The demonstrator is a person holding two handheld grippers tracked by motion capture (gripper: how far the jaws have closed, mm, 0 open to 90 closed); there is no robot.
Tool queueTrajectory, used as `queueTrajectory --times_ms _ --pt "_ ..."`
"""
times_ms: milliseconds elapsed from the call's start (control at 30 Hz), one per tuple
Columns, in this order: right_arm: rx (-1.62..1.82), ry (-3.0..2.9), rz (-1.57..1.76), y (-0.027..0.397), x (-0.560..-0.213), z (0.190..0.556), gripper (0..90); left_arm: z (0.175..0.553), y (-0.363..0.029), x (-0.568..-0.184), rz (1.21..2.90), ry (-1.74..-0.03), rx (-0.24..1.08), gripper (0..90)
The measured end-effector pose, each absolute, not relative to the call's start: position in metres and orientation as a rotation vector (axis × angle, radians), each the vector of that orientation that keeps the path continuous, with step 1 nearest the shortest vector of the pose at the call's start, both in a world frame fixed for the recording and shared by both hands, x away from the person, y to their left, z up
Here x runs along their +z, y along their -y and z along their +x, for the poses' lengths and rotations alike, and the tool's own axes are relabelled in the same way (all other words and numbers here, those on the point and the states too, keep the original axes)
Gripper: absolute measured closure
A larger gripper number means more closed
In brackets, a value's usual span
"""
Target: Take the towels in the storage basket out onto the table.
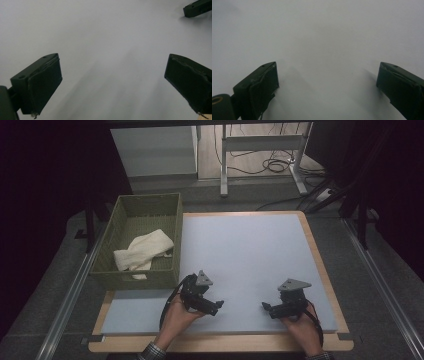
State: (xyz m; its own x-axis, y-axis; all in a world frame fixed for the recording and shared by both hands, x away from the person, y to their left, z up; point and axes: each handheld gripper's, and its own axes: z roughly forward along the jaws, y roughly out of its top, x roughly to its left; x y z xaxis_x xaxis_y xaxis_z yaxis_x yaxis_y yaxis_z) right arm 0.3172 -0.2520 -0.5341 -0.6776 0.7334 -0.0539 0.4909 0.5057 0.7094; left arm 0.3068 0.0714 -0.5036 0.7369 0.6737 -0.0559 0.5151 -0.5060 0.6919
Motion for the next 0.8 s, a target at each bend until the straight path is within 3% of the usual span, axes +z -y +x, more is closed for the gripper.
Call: queueTrajectory --times_ms 800 --pt "0.968 -2.407 1.014 0.252 -0.534 0.317 4.3 0.336 -0.053 -0.457 2.25 -0.838 0.226 1.3"
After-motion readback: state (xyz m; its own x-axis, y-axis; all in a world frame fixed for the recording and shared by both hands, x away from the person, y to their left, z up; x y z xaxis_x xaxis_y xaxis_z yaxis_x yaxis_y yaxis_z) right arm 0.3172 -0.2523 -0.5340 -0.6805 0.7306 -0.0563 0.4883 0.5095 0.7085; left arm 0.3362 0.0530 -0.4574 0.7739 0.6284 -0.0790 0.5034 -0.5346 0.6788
